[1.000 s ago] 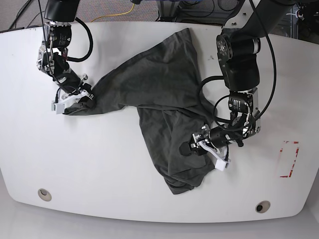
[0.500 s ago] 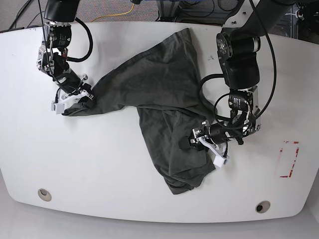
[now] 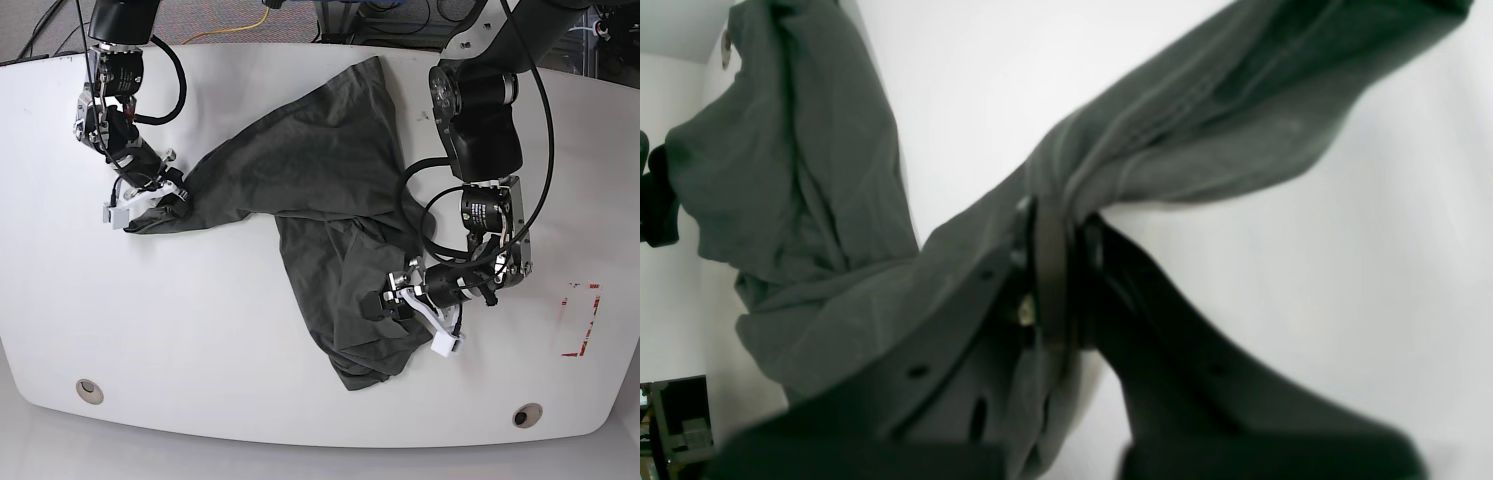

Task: Layout the t-shirt on the table in an organized manner, then fold the t-shirt properly
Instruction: 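Hold the sleeve with the right gripper and drag the hem with the left gripper, then lift the grey shirt with both grippers and fling it down onto the table, then release the shirt with the left gripper and move it back over the table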

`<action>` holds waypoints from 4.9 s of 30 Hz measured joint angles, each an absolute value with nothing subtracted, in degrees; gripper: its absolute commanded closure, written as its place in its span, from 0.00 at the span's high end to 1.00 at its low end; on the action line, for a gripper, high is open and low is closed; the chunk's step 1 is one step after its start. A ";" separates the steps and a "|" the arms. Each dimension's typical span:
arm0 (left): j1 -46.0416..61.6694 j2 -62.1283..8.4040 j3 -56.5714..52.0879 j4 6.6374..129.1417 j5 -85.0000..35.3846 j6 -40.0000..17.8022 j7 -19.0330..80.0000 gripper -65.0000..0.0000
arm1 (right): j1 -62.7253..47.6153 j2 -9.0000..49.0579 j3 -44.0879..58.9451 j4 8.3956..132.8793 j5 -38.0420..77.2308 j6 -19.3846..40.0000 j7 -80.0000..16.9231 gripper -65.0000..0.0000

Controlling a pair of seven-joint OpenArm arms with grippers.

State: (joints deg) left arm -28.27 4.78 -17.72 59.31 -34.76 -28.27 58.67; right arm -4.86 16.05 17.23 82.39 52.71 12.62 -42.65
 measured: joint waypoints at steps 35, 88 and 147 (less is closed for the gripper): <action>-28.34 4.89 -17.72 57.19 -34.33 -28.27 54.96 0.51 | -4.99 16.05 17.23 82.39 52.71 12.62 -42.65 0.00; -24.60 -5.17 -10.76 70.46 -41.58 -25.47 45.74 0.00 | 0.95 17.06 17.15 90.70 52.73 12.67 -42.94 0.00; -19.31 -12.36 -9.80 76.99 -58.28 -35.46 59.55 0.29 | 34.94 37.76 3.51 86.85 53.60 15.75 -43.99 0.00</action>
